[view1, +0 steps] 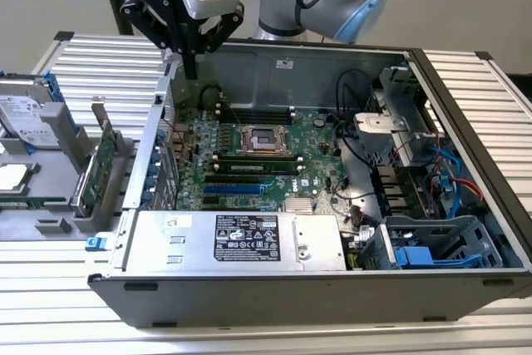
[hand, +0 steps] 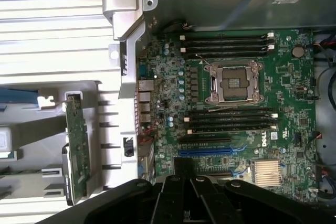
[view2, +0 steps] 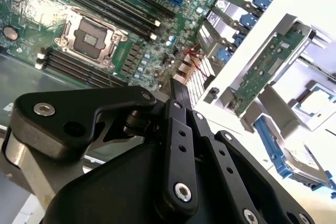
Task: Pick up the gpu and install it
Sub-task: 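Reach for the gpu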
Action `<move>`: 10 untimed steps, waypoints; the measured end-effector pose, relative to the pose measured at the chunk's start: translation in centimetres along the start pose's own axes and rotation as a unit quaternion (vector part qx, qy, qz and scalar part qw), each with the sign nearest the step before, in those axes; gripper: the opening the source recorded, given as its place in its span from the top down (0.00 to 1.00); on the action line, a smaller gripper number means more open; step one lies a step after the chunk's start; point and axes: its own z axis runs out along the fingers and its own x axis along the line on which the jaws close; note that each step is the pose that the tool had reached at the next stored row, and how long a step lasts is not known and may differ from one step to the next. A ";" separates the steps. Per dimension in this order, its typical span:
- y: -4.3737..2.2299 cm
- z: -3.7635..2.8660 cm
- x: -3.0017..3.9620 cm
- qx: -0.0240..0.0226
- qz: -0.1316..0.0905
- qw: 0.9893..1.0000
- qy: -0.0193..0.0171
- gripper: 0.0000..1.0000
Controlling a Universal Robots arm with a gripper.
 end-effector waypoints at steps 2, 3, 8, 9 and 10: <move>-0.04 0.00 0.18 0.000 0.000 1.000 0.000 1.00; -0.06 -0.01 0.26 0.000 0.000 1.000 0.000 1.00; -0.12 -0.02 0.68 0.000 0.000 1.000 0.001 1.00; -0.13 -0.02 0.76 0.000 0.000 1.000 0.001 1.00; -0.13 -0.02 0.83 0.000 0.000 1.000 0.001 1.00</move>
